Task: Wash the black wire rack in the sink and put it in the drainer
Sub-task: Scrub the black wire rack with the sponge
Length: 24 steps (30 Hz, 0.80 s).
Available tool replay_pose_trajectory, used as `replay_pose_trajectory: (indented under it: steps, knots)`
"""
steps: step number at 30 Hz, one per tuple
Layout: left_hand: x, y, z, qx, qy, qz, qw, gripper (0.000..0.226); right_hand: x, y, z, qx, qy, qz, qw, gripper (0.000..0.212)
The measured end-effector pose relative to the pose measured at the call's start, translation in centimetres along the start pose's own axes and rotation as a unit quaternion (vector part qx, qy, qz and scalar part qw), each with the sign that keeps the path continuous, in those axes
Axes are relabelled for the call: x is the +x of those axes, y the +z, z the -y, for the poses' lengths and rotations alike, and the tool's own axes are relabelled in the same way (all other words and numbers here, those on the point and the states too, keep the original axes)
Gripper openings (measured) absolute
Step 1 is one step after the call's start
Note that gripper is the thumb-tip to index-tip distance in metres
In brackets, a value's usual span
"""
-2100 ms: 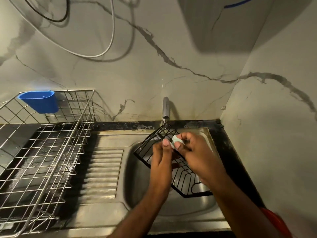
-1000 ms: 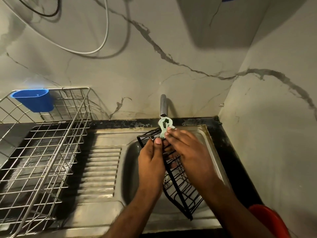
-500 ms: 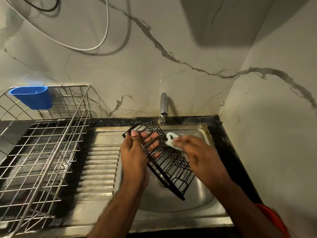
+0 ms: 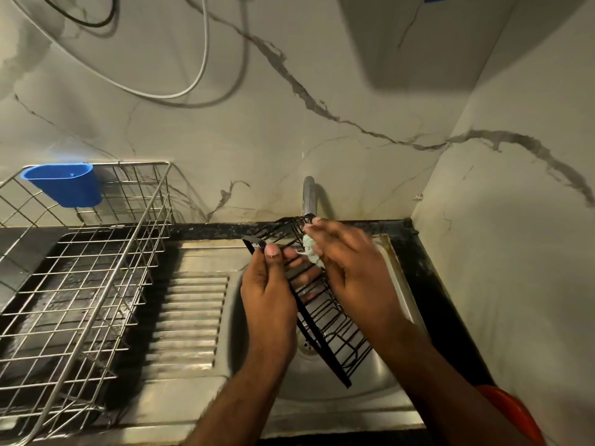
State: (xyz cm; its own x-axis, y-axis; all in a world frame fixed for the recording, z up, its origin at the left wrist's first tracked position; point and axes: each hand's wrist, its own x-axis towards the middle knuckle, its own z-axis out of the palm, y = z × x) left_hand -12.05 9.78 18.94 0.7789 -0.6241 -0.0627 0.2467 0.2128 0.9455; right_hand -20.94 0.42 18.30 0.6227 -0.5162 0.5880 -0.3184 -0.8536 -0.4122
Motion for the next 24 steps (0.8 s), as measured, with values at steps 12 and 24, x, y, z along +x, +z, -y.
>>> replay_pose_trajectory:
  steps: [12, 24]
  knots:
    - [1.3, -0.5, -0.2, -0.062, 0.005, -0.058, 0.996, 0.035, -0.6, 0.3, 0.1, -0.015, -0.034, 0.033, 0.999, 0.039]
    - [3.1, -3.0, -0.3, -0.121, -0.034, -0.13, 0.983, 0.031, -2.1, -1.5, -2.8, 0.005, 0.075, 0.127, 0.989, 0.031]
